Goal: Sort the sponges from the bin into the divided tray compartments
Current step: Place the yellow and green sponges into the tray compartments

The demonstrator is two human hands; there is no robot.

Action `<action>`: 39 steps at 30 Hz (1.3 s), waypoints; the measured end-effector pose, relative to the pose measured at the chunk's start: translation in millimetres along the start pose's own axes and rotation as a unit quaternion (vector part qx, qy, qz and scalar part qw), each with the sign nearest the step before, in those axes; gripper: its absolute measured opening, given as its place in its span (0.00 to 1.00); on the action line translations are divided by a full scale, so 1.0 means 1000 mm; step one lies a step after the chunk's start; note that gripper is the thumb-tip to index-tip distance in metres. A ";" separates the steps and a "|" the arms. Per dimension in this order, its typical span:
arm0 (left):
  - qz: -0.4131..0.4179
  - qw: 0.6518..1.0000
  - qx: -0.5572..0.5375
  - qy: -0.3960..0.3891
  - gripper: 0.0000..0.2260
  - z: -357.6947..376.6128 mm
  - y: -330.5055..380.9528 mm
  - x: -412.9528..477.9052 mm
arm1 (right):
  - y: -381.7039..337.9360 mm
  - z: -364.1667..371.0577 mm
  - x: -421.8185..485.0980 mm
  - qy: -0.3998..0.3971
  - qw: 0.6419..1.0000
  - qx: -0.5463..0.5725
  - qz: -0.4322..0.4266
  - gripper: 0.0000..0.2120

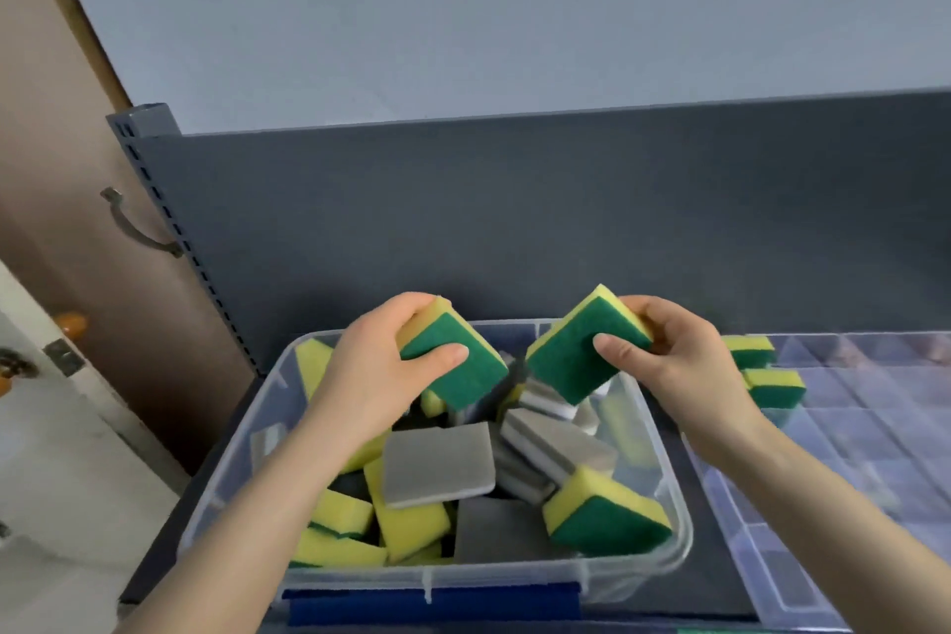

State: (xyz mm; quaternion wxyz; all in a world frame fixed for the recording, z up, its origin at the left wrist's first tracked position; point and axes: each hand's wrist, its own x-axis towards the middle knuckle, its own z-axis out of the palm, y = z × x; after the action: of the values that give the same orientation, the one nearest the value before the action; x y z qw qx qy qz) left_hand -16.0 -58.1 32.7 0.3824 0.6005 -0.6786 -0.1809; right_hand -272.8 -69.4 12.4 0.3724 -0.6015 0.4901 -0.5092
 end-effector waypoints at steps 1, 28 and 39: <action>0.012 1.000 -0.003 -0.008 0.15 0.007 0.005 0.003 | 0.002 -0.009 -0.003 0.014 1.000 -0.005 0.003 0.11; 0.063 0.995 0.072 -0.022 0.17 0.205 0.170 -0.005 | 0.072 -0.244 -0.012 0.020 0.976 -0.211 -0.042 0.16; -0.027 0.992 0.121 -0.029 0.18 0.270 0.171 -0.017 | 0.128 -0.247 -0.001 -0.020 0.977 -0.207 -0.043 0.17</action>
State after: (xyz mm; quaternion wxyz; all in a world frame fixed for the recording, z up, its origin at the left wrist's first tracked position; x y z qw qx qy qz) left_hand -330.8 -62.9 -25.5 0.2820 0.6551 -0.6897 -0.1250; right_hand -541.7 -86.5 -58.7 0.2271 -0.6962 0.5513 -0.3997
